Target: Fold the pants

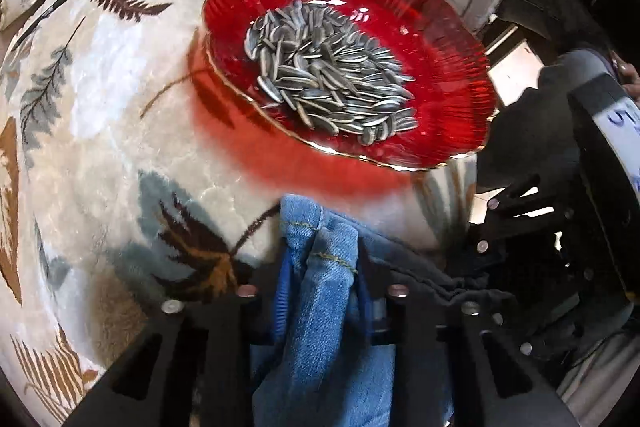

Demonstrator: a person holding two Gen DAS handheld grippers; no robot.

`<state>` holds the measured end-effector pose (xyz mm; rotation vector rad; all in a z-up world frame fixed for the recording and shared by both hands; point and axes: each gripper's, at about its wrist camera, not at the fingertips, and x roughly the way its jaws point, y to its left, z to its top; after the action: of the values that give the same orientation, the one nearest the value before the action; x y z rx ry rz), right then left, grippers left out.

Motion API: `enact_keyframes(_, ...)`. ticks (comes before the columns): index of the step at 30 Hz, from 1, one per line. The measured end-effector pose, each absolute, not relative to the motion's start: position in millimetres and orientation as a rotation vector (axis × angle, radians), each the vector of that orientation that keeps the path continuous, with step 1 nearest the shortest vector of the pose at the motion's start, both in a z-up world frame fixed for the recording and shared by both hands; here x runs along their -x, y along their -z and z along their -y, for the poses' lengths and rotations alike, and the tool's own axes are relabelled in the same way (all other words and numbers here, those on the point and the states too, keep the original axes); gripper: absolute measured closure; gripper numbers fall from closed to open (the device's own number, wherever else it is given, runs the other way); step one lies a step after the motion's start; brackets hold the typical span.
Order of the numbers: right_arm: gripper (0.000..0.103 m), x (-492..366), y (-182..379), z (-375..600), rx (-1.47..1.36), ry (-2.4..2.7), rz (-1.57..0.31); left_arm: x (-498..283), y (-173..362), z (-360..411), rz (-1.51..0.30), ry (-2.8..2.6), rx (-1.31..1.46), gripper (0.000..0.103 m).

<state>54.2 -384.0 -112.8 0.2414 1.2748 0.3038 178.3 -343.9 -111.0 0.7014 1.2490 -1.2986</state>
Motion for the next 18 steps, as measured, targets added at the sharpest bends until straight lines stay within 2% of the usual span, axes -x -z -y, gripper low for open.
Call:
enact_keyframes(4,0.089,-49,100,385,-0.281,-0.337,-1.201,-177,84,334,-1.198,1.317,-0.602,0.089)
enact_keyframes(11,0.090,-46,46,415,-0.240,-0.260,-1.060,-200,39,353,-1.110,1.330,-0.444,0.089)
enact_keyframes(15,0.090,-53,48,441,-0.250,-0.179,-1.077,-207,56,387,-1.181,1.279,-0.510,0.089)
enact_keyframes(18,0.090,-53,58,449,-0.287,-0.188,-1.096,-207,57,385,-1.189,1.279,-0.506,0.089)
